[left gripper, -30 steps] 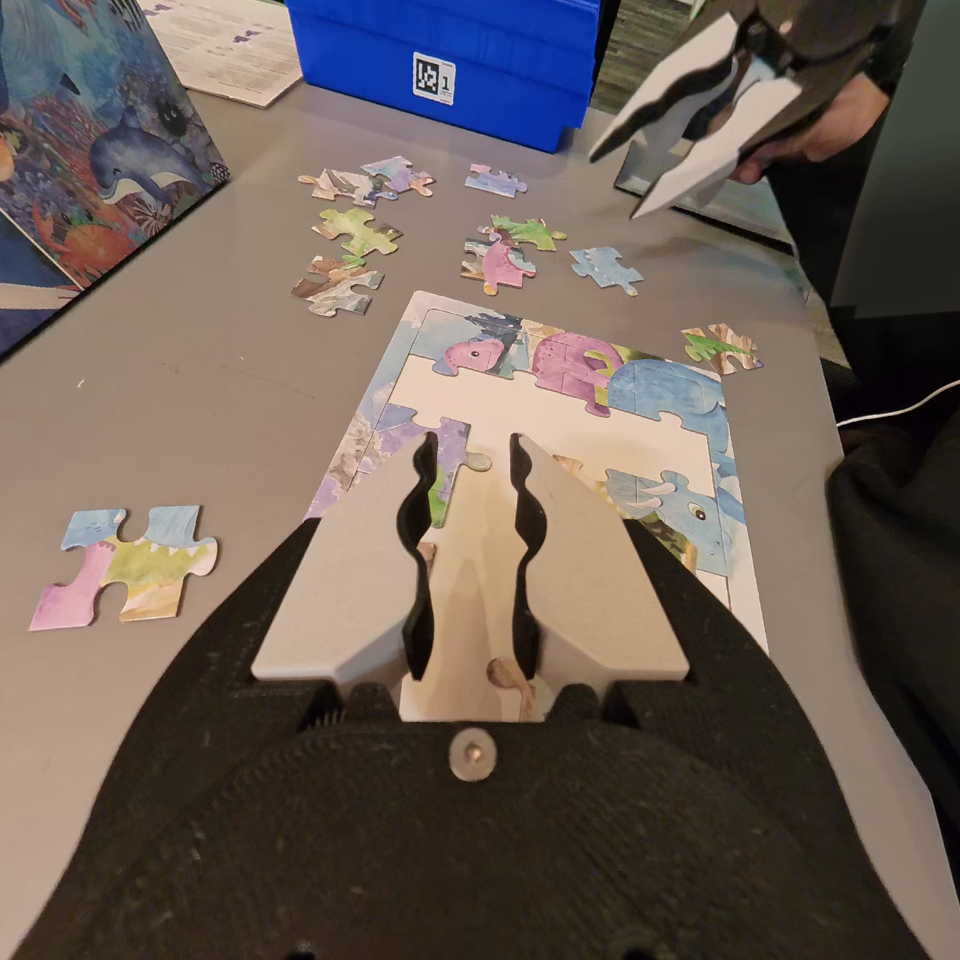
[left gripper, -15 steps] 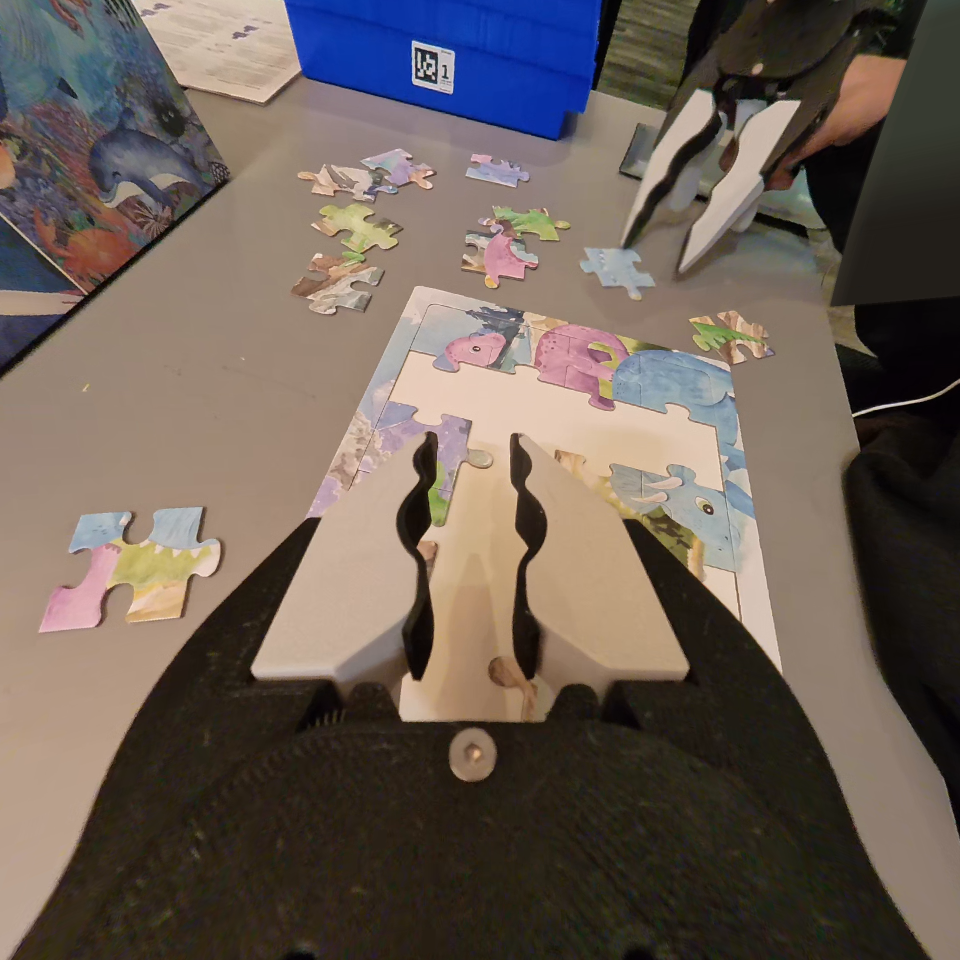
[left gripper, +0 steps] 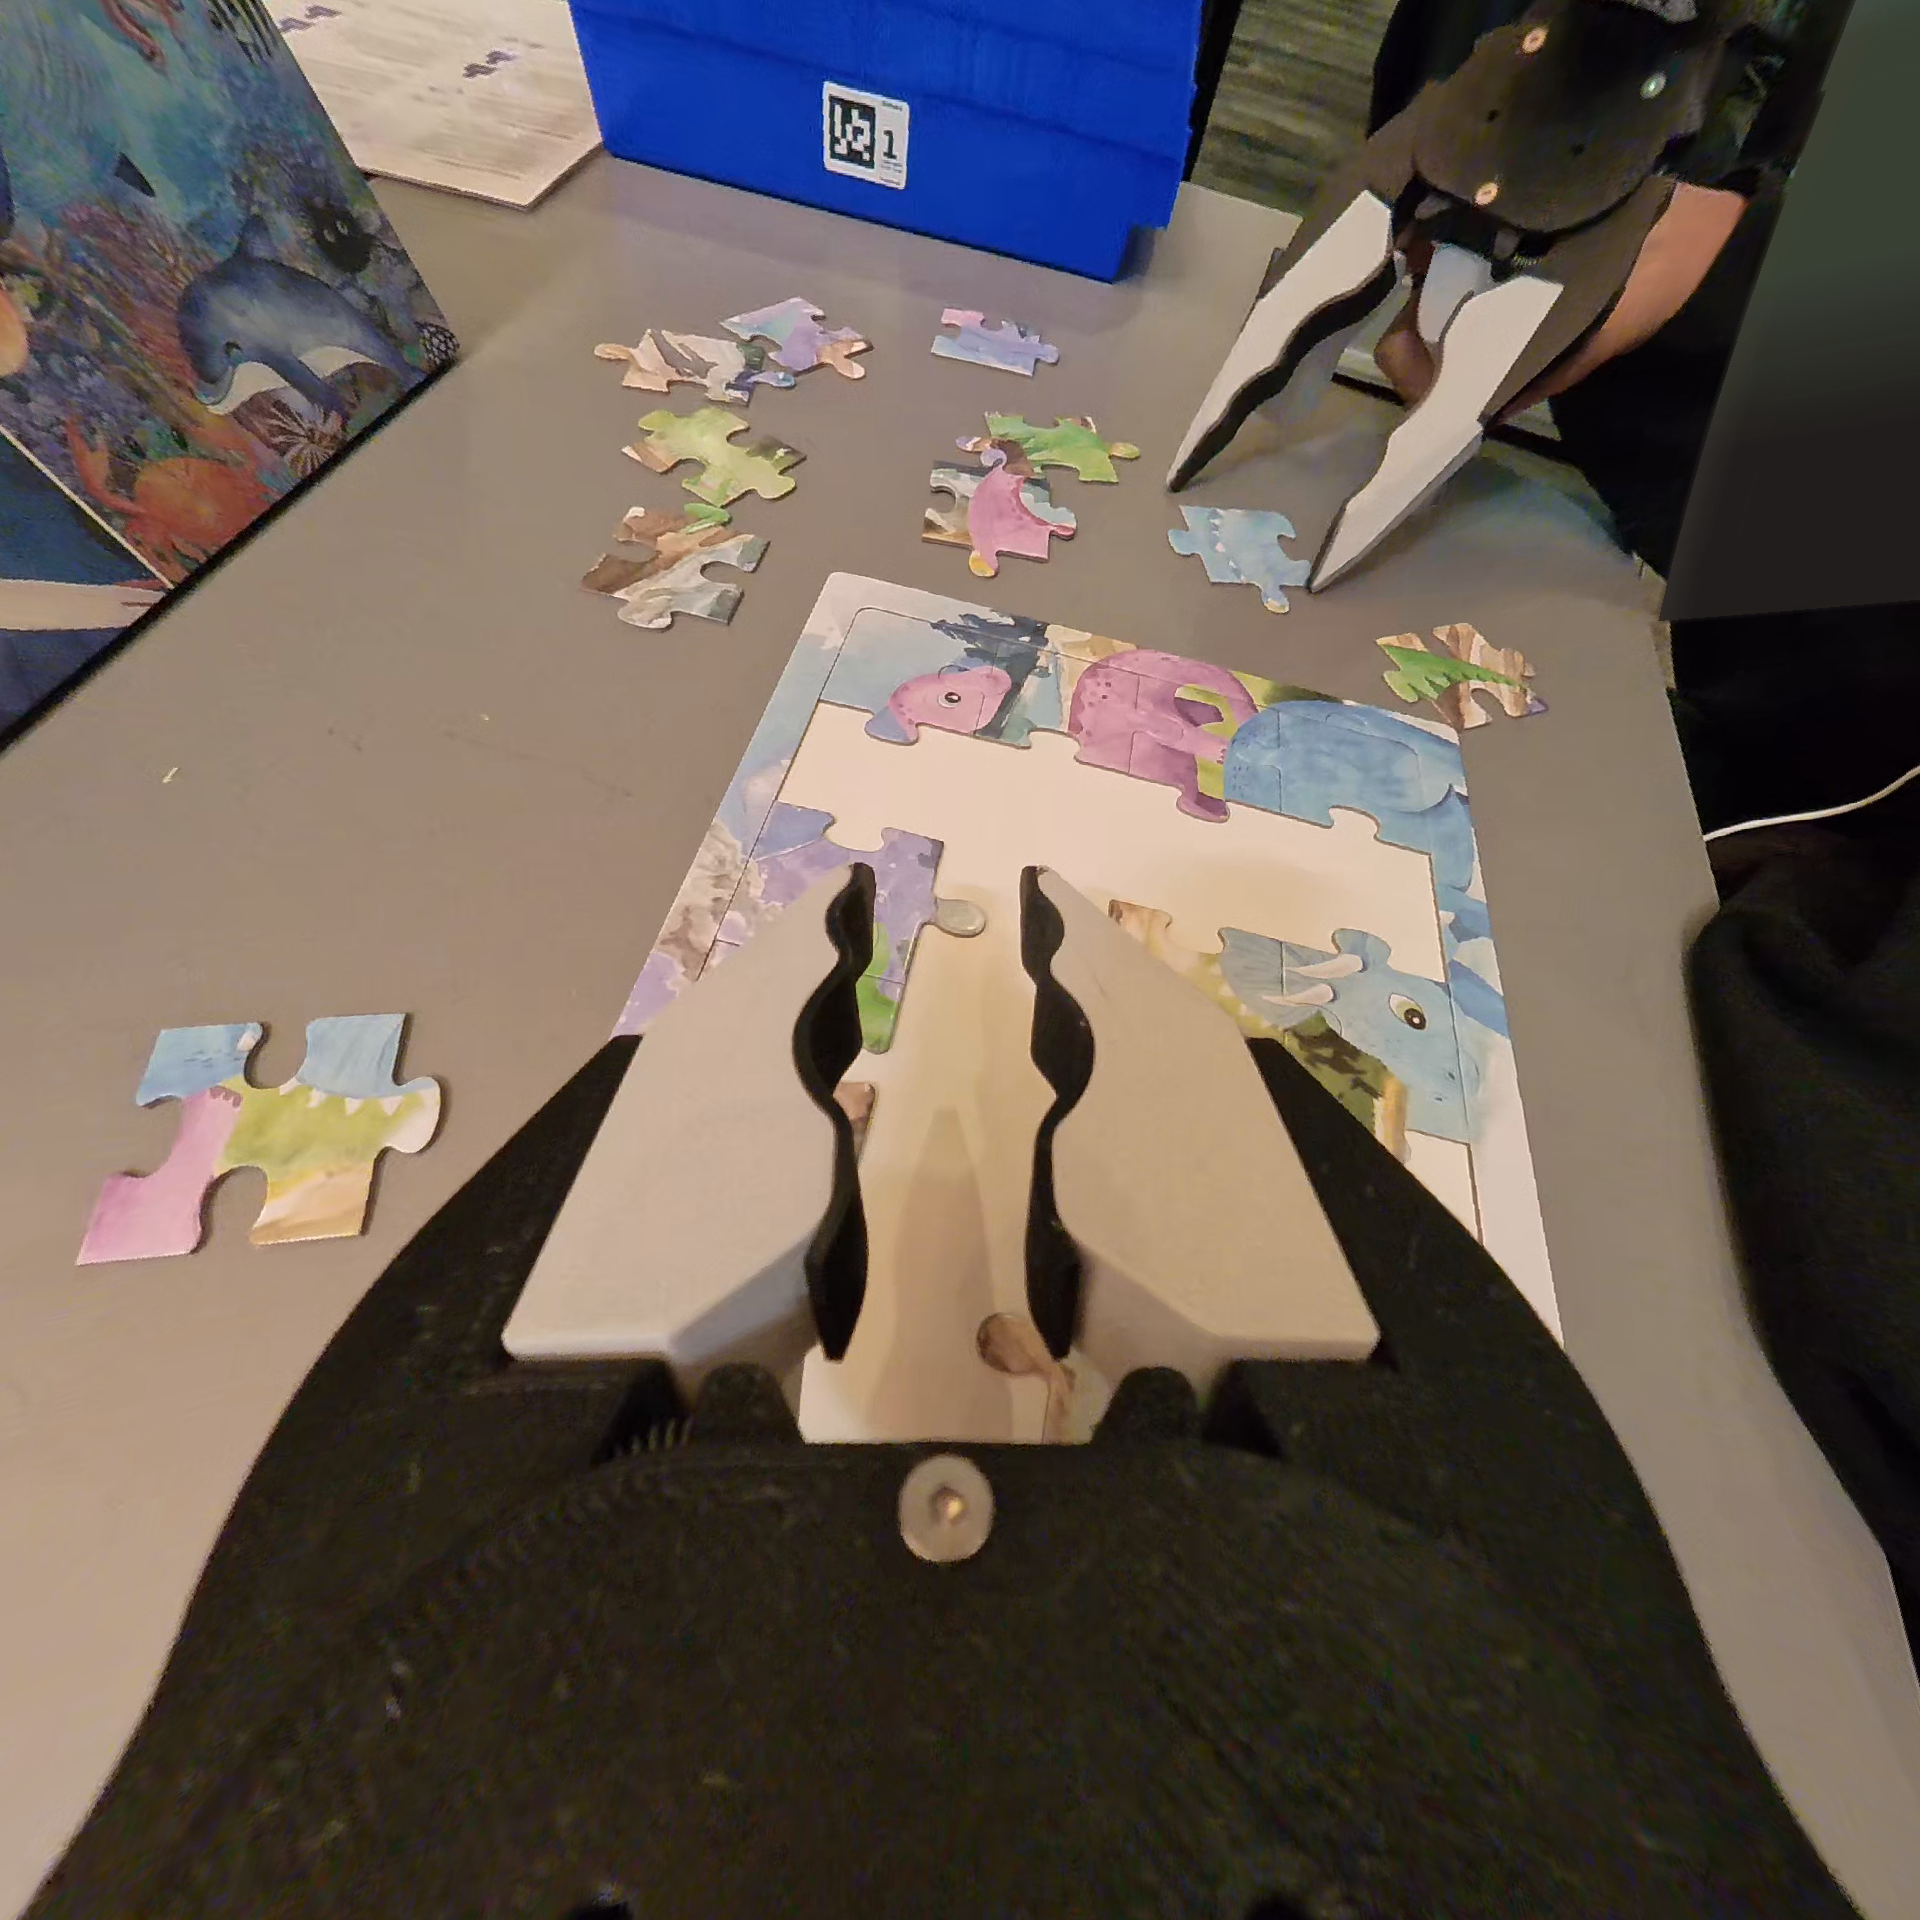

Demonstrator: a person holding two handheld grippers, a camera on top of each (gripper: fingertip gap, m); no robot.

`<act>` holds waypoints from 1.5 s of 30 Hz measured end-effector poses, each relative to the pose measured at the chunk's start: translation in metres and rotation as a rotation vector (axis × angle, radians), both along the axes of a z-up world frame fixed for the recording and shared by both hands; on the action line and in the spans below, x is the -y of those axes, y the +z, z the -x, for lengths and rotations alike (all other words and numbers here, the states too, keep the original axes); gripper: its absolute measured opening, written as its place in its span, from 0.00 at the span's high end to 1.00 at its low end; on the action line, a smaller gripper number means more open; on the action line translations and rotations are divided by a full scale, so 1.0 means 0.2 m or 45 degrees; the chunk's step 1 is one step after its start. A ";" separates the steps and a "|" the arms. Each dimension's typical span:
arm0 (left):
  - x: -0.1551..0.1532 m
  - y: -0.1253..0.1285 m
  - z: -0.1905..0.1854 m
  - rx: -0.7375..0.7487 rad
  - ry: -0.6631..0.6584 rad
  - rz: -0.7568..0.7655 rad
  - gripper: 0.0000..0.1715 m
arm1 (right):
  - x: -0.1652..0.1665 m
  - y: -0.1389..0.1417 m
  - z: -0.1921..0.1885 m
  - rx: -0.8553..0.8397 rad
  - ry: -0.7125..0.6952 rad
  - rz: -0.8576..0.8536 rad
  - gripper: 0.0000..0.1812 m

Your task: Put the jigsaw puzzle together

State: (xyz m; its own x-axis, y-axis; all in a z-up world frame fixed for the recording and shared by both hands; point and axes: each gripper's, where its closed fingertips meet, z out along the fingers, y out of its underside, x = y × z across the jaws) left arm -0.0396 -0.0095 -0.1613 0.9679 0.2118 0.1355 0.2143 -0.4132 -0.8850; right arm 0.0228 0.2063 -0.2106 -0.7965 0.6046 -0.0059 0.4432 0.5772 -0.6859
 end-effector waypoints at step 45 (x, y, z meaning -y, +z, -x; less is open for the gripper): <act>0.00 0.00 0.00 0.014 0.002 -0.004 0.84 | 0.00 0.07 0.00 0.012 -0.017 0.104 0.69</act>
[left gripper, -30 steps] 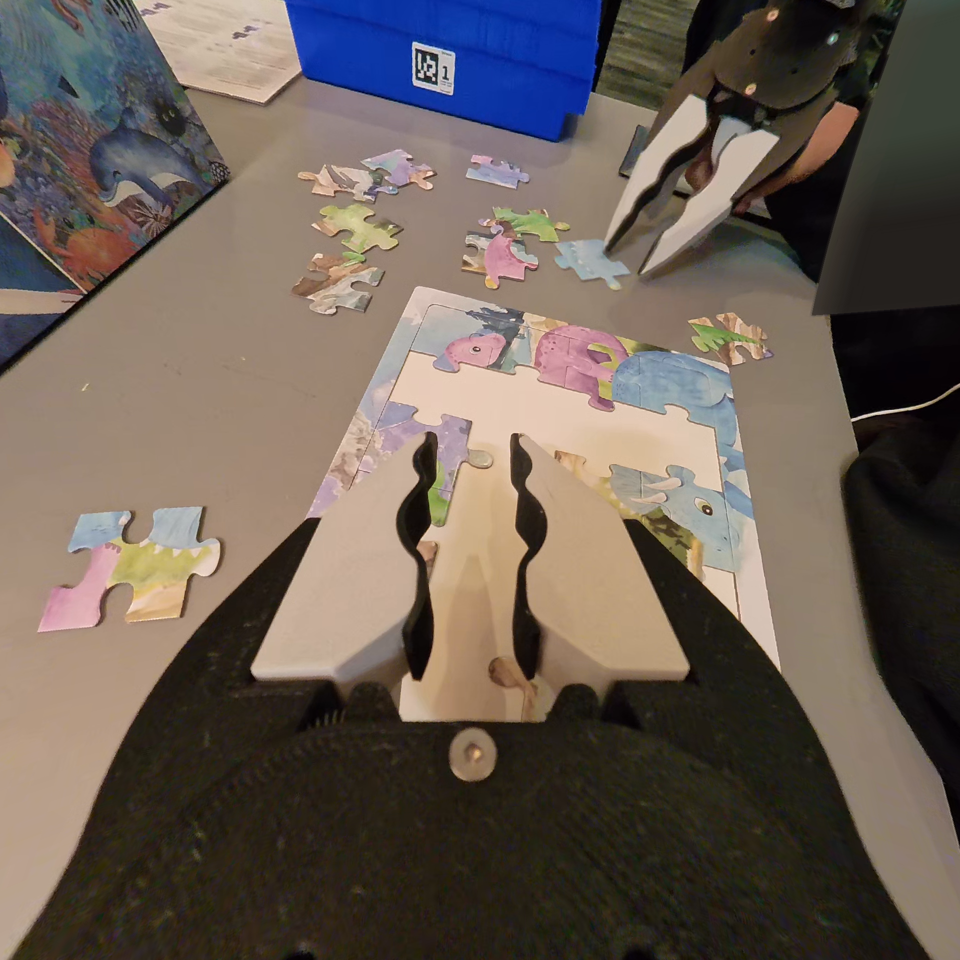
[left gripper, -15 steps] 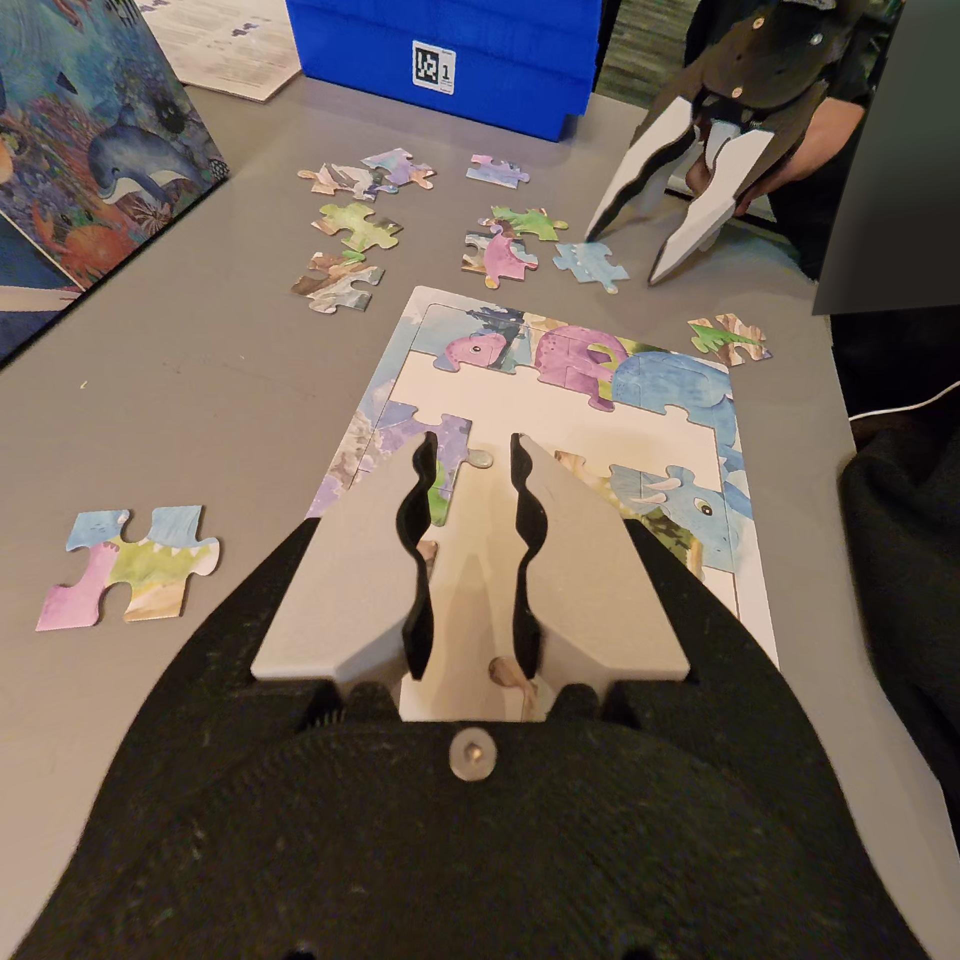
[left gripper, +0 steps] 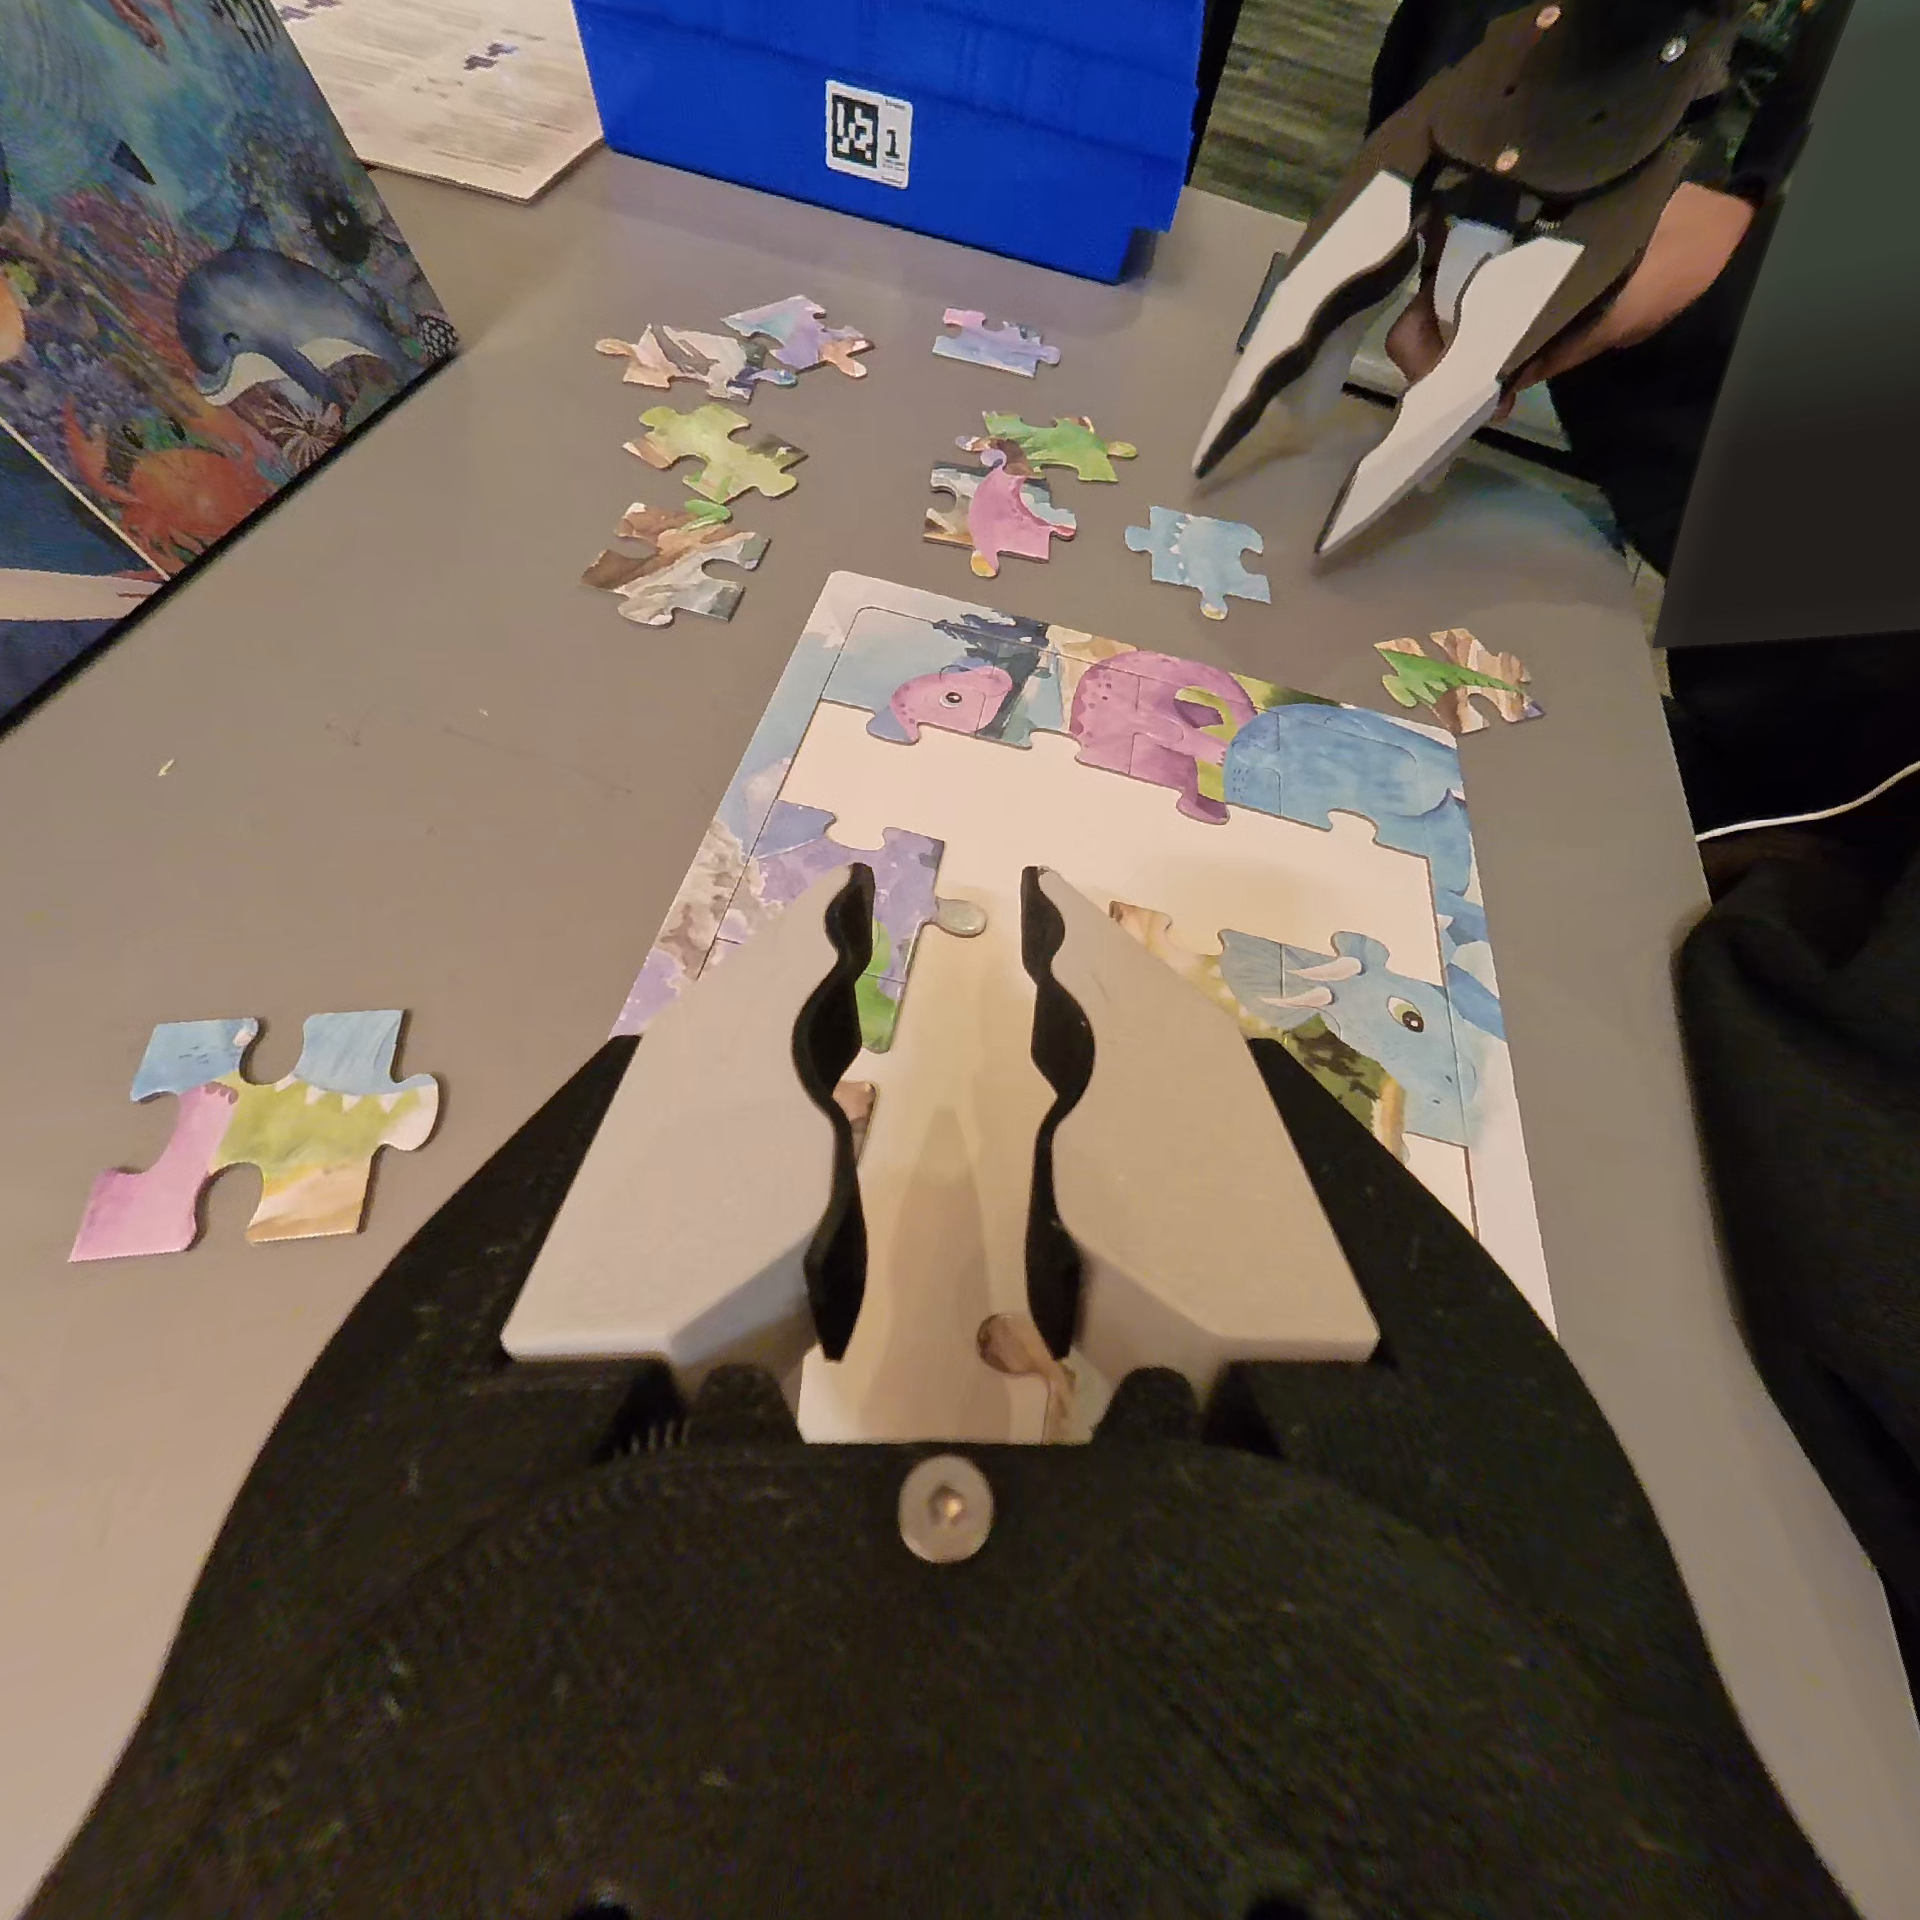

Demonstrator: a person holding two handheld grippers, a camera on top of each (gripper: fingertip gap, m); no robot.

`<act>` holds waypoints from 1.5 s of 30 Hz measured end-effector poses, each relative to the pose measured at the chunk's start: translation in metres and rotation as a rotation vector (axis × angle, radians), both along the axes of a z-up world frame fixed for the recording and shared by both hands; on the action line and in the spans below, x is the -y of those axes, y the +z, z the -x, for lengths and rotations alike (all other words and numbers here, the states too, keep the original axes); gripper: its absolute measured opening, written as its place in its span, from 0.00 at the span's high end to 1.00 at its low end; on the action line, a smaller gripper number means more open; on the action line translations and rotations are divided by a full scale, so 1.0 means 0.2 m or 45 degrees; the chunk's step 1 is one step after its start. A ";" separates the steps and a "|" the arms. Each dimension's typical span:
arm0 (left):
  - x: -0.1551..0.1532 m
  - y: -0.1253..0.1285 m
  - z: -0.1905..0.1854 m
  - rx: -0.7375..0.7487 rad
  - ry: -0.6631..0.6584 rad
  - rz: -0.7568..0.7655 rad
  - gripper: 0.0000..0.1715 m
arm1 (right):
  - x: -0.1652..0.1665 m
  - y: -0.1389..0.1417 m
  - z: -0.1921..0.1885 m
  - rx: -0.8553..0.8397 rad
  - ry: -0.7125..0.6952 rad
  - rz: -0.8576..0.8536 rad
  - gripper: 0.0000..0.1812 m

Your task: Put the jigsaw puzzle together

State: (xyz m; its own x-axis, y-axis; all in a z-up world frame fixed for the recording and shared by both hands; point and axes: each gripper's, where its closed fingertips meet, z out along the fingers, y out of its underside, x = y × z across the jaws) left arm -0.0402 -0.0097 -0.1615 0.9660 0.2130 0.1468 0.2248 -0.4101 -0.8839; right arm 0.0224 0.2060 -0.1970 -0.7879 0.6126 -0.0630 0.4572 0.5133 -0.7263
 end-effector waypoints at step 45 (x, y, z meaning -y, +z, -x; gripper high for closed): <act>0.00 0.00 0.00 -0.012 -0.002 0.007 0.84 | 0.08 -0.05 -0.07 0.140 0.011 -0.098 0.72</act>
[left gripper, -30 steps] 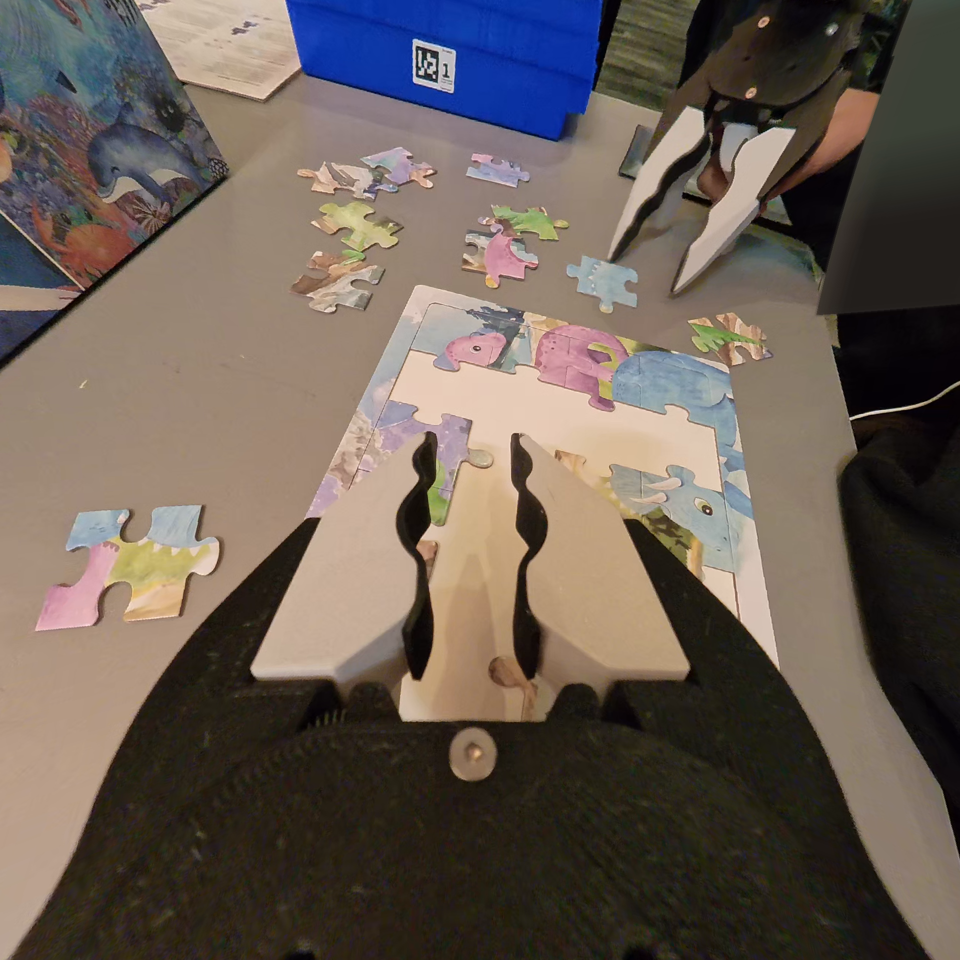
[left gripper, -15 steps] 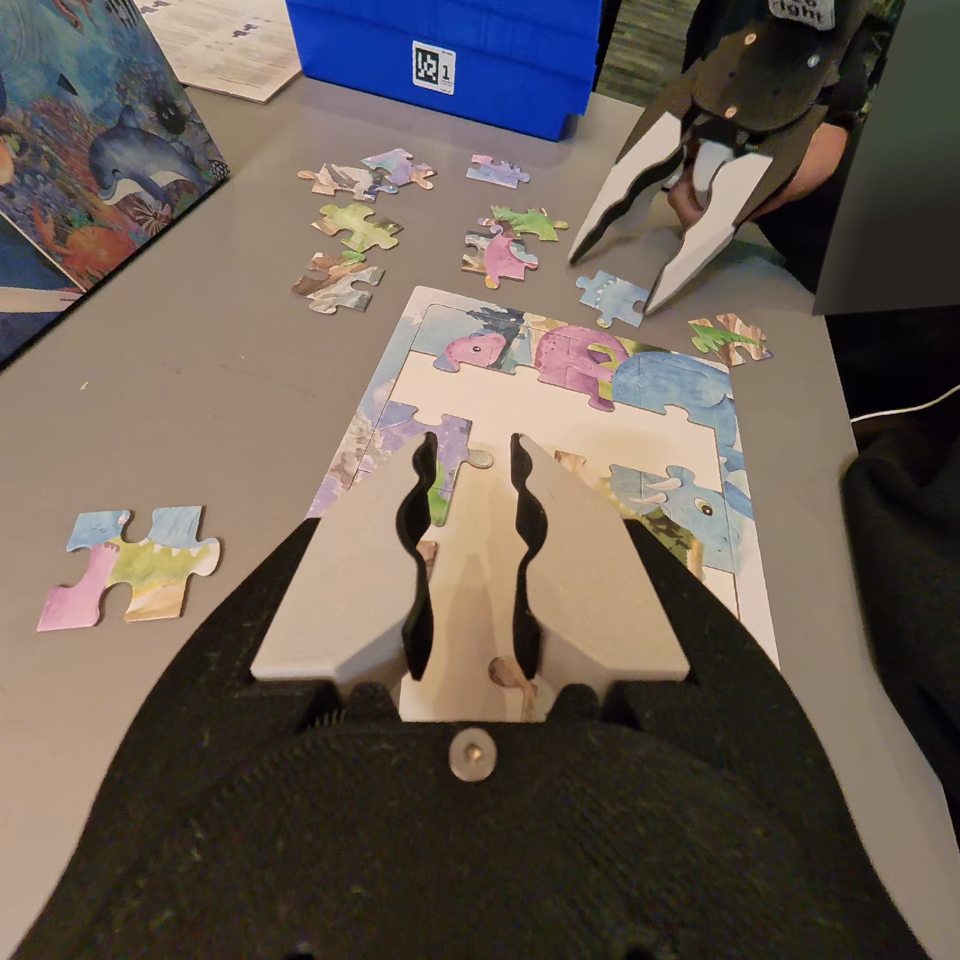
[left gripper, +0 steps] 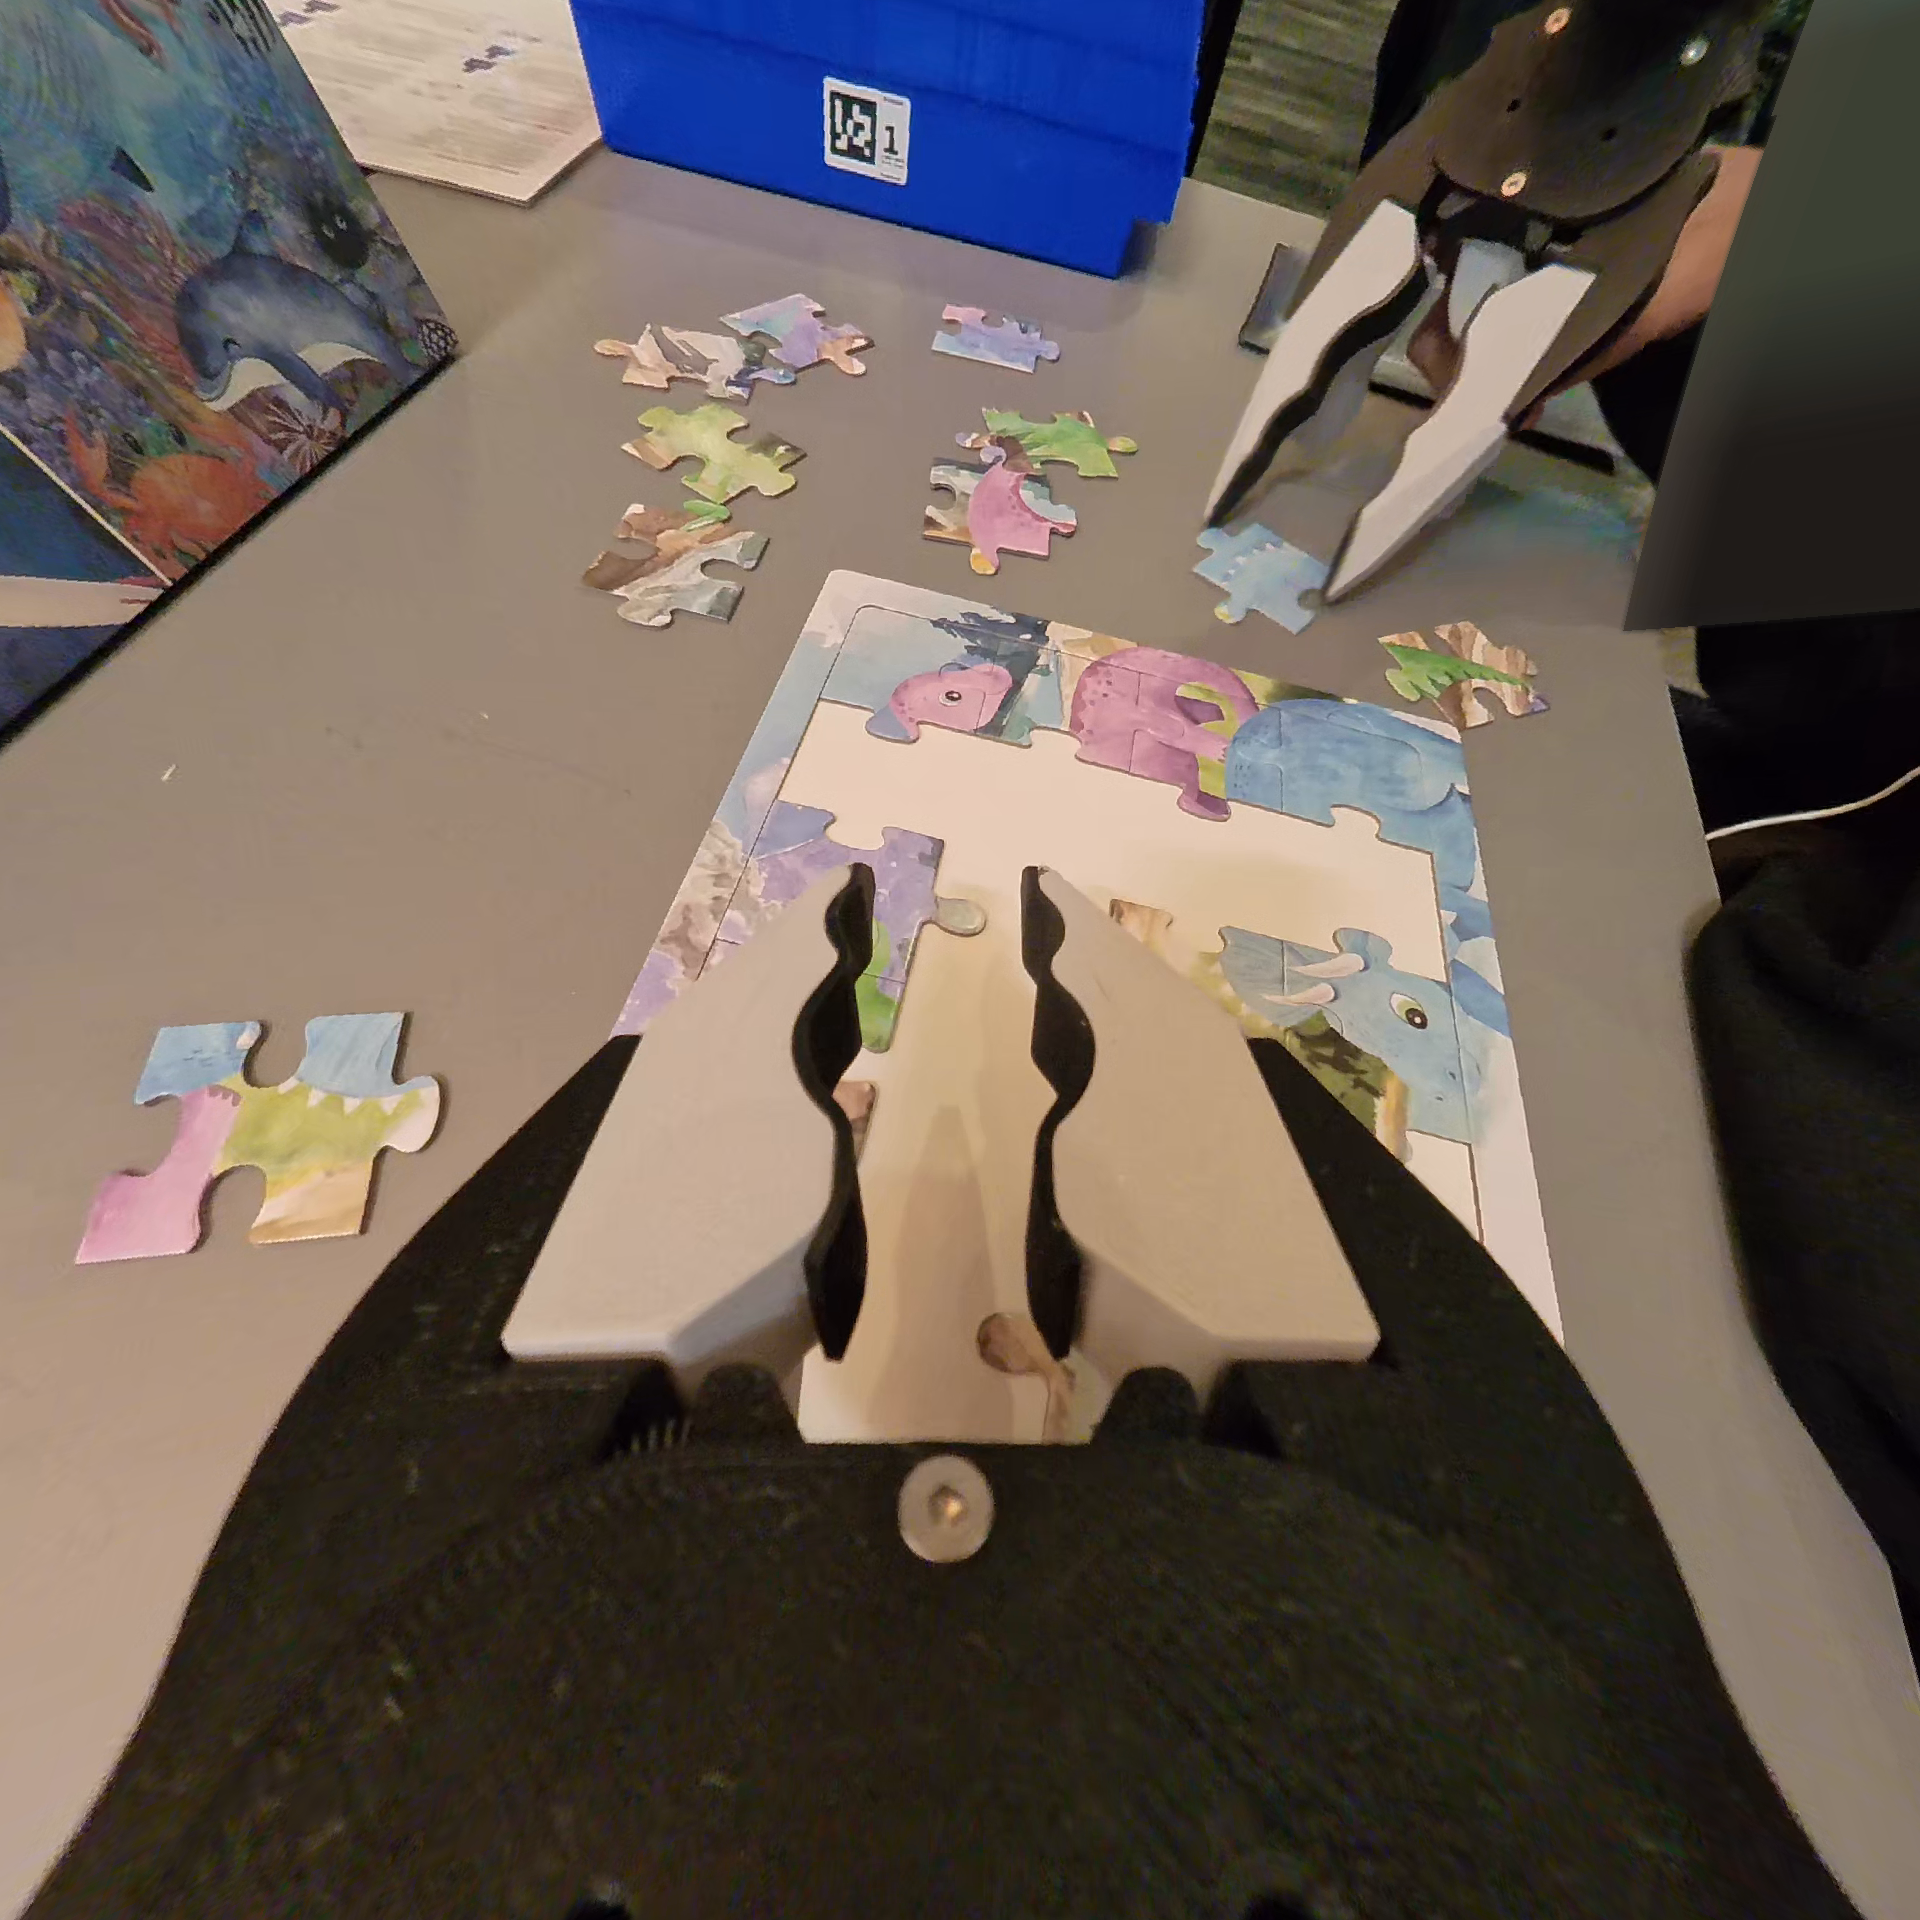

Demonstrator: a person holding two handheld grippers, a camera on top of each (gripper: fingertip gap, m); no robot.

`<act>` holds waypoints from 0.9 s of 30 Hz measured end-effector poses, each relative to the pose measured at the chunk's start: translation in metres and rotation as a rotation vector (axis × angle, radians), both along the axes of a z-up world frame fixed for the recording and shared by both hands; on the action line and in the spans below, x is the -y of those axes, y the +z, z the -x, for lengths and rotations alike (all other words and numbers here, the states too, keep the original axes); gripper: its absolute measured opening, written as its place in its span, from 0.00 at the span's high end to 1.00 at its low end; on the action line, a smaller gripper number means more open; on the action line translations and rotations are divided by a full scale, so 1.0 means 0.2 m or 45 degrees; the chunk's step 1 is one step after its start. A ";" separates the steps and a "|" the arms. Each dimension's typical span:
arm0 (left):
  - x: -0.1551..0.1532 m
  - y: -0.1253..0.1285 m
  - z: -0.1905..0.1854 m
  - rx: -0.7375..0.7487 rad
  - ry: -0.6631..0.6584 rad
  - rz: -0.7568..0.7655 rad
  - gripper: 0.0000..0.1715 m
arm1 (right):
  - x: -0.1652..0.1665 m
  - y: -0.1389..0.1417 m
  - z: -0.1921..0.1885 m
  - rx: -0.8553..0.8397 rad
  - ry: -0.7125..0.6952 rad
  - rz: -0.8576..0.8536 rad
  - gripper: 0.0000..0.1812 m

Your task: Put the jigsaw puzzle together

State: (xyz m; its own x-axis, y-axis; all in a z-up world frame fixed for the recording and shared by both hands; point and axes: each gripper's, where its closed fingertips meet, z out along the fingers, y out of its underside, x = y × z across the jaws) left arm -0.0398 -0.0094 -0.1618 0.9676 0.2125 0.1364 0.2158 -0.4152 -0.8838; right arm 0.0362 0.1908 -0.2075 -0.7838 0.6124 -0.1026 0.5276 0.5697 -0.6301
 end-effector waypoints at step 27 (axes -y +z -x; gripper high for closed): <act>0.00 0.00 0.00 -0.004 -0.001 0.004 0.84 | 0.11 0.01 -0.05 -0.030 0.160 0.032 0.71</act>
